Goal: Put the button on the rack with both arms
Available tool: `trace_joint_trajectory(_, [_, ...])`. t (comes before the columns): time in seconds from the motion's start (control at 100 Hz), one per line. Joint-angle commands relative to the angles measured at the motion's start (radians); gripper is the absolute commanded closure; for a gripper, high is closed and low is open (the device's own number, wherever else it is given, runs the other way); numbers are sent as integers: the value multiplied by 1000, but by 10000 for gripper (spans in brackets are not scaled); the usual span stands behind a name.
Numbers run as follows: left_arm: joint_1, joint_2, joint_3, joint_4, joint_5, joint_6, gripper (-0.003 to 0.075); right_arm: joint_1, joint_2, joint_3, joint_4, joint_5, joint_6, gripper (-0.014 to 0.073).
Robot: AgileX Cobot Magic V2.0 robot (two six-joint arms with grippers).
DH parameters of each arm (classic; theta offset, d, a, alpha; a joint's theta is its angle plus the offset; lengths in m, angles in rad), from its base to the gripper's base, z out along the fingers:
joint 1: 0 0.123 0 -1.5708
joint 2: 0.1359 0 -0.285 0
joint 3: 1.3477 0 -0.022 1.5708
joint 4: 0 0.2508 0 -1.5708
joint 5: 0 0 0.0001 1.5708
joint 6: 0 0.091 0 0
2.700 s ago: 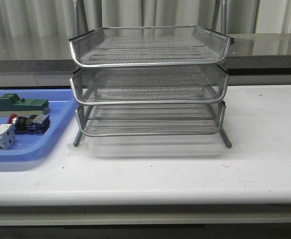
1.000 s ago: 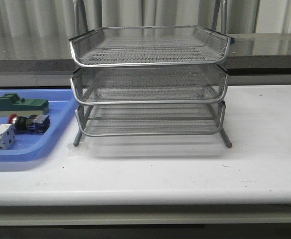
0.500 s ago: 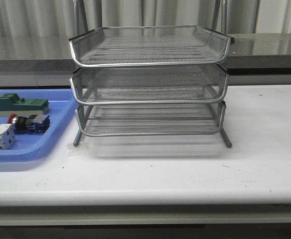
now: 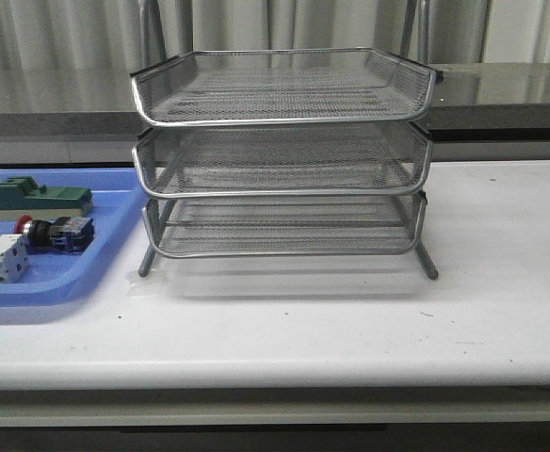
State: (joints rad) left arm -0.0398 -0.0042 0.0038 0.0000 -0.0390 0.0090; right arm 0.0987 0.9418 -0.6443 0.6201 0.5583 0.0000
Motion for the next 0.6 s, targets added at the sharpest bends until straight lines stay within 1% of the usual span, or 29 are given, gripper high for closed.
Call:
trace_joint_trajectory(0.0, [-1,2,33,-6,-82,-9,741,-3,29,-35,54,-100,-8,172])
trace_joint_trajectory(0.15, [-1,2,33,-6,-82,-9,741,-2,117,-35,167,-152,-104,172])
trace_joint_trajectory(0.25, [-1,2,33,-6,-82,-9,741,0,181,-35,275,-169,-220,172])
trace_joint_trajectory(0.41, [-1,2,33,-6,-82,-9,741,0,282,-35,511,-174,-429,172])
trace_joint_trajectory(0.59, [-1,2,33,-6,-82,-9,741,0,373,-35,798,-163,-712,172])
